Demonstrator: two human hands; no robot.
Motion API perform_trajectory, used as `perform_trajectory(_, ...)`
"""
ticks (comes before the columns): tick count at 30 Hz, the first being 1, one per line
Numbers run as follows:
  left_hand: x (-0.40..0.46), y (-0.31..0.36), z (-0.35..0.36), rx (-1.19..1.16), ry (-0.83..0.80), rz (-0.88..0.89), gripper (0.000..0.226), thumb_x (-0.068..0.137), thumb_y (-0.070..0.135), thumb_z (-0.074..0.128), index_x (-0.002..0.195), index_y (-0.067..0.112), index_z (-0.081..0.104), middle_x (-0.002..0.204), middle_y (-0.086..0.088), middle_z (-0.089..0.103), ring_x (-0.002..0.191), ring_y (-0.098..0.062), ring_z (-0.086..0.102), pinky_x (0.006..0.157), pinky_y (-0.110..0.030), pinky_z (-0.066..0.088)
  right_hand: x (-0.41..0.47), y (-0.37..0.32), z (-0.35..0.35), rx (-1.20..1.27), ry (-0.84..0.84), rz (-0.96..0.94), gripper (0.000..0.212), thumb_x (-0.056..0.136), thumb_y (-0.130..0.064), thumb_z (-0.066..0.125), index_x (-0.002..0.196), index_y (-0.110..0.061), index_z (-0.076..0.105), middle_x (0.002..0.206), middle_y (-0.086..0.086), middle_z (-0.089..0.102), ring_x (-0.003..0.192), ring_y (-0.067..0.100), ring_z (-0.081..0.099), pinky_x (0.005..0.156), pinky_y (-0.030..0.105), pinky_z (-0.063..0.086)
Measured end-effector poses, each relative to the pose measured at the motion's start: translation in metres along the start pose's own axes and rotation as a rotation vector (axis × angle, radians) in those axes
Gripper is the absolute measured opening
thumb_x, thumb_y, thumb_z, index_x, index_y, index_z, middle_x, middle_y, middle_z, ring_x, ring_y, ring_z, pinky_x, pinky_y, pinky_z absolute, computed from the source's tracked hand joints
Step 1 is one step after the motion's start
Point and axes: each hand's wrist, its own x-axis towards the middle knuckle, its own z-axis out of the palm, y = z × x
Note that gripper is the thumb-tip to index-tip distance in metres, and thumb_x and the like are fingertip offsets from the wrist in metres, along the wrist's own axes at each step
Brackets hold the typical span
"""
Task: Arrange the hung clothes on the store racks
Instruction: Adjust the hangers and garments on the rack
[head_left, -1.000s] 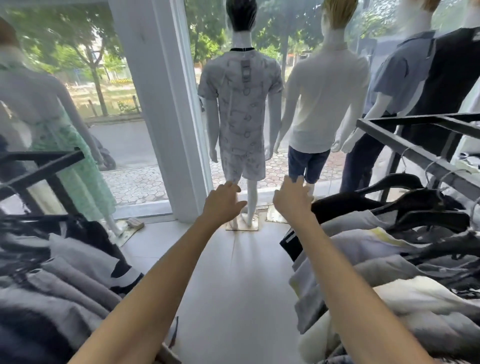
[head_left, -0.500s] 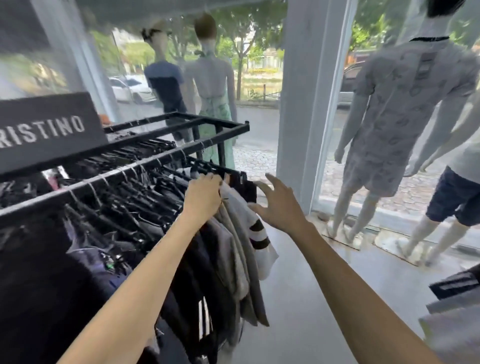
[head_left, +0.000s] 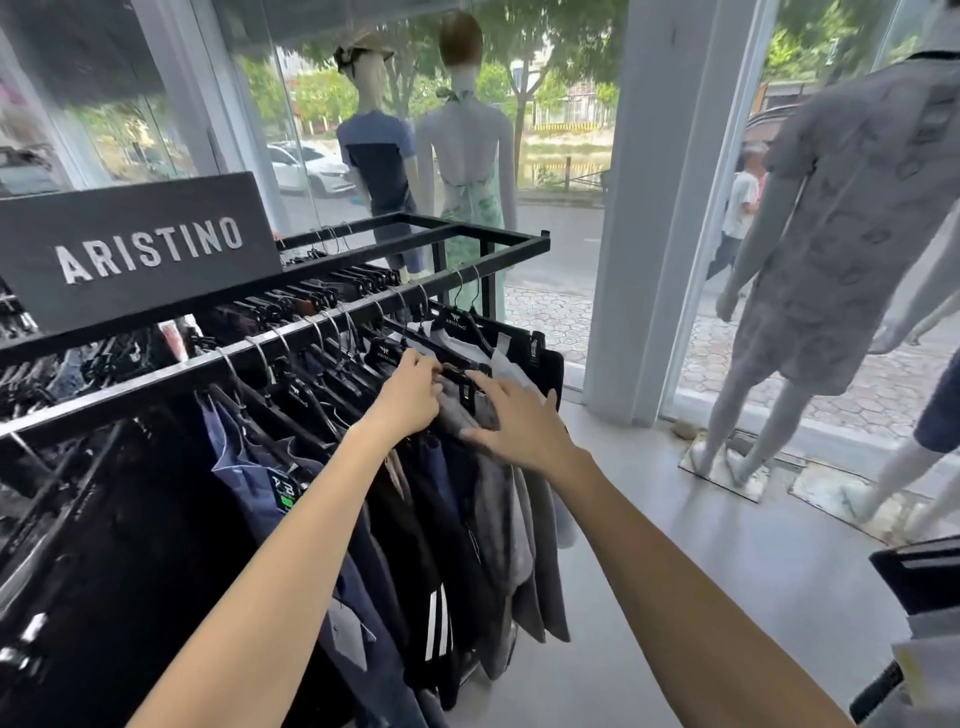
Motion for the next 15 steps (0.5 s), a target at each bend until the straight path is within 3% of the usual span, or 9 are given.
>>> perform_trajectory(4, -0.008, -0.02, -0.012, 0.008, 0.012, -0.011, 0.029, 0.091, -0.006, 0.049, 0.112, 0.01, 0.063, 0.117, -0.008, 0.048, 0.108, -0.027, 0.055, 0.093, -0.029, 0.044, 0.0, -0.014, -0.002, -0.071, -0.066, 0.067, 0.105, 0.07, -0.094, 0.036, 0.155, -0.034, 0.018, 0.159, 0.007, 0.032, 0.145, 0.037, 0.03, 0.104, 0.08, 0.009)
perform_trajectory(7, -0.022, -0.033, -0.018, 0.084, 0.077, 0.003, 0.024, 0.092, 0.021, 0.062, 0.116, 0.015, 0.062, 0.119, -0.002, 0.052, 0.114, -0.024, 0.053, 0.098, -0.037, 0.044, 0.016, -0.029, 0.002, -0.017, -0.139, 0.177, 0.101, 0.074, -0.092, 0.032, 0.146, -0.021, 0.025, 0.141, 0.017, 0.052, 0.129, 0.043, 0.048, 0.104, 0.077, 0.025)
perform_trajectory(8, -0.027, -0.037, -0.019, 0.132, 0.12, 0.013, 0.029, 0.092, 0.03, 0.062, 0.117, 0.017, 0.062, 0.12, 0.0, 0.053, 0.116, -0.023, 0.051, 0.099, -0.039, 0.043, 0.022, -0.037, 0.002, 0.023, -0.17, 0.231, 0.111, 0.068, -0.097, 0.03, 0.148, -0.019, 0.023, 0.14, 0.022, 0.052, 0.128, 0.044, 0.049, 0.104, 0.073, 0.03)
perform_trajectory(10, -0.039, -0.043, -0.024, 0.164, 0.215, -0.009, 0.032, 0.094, 0.036, 0.058, 0.12, 0.018, 0.061, 0.124, 0.0, 0.055, 0.122, -0.024, 0.047, 0.103, -0.041, 0.037, 0.027, -0.055, 0.0, 0.021, -0.248, 0.349, 0.147, 0.043, -0.108, 0.032, 0.155, -0.016, 0.01, 0.15, 0.031, 0.036, 0.137, 0.051, 0.035, 0.109, 0.073, 0.022)
perform_trajectory(11, -0.044, -0.047, -0.026, 0.153, 0.256, -0.027, 0.031, 0.095, 0.035, 0.055, 0.121, 0.018, 0.061, 0.125, 0.0, 0.055, 0.123, -0.024, 0.046, 0.105, -0.042, 0.034, 0.025, -0.065, -0.001, -0.01, -0.272, 0.394, 0.15, 0.044, -0.105, 0.039, 0.157, -0.014, 0.003, 0.156, 0.033, 0.023, 0.142, 0.055, 0.023, 0.111, 0.075, 0.013)
perform_trajectory(12, -0.05, -0.052, -0.028, 0.141, 0.29, -0.04, 0.029, 0.097, 0.033, 0.053, 0.121, 0.018, 0.061, 0.125, 0.0, 0.055, 0.124, -0.025, 0.045, 0.106, -0.042, 0.032, 0.022, -0.074, 0.001, -0.039, -0.269, 0.421, 0.142, 0.055, -0.097, 0.05, 0.157, -0.012, -0.002, 0.159, 0.033, 0.012, 0.144, 0.058, 0.011, 0.109, 0.076, 0.005)
perform_trajectory(15, -0.067, -0.067, -0.038, 0.063, 0.349, -0.081, 0.027, 0.102, 0.019, 0.042, 0.119, 0.022, 0.063, 0.124, 0.002, 0.054, 0.121, -0.025, 0.044, 0.106, -0.044, 0.032, 0.015, -0.088, 0.008, -0.008, -0.155, 0.451, 0.108, 0.086, -0.055, 0.069, 0.156, -0.008, 0.001, 0.16, 0.031, 0.004, 0.143, 0.06, 0.0, 0.109, 0.078, 0.003)
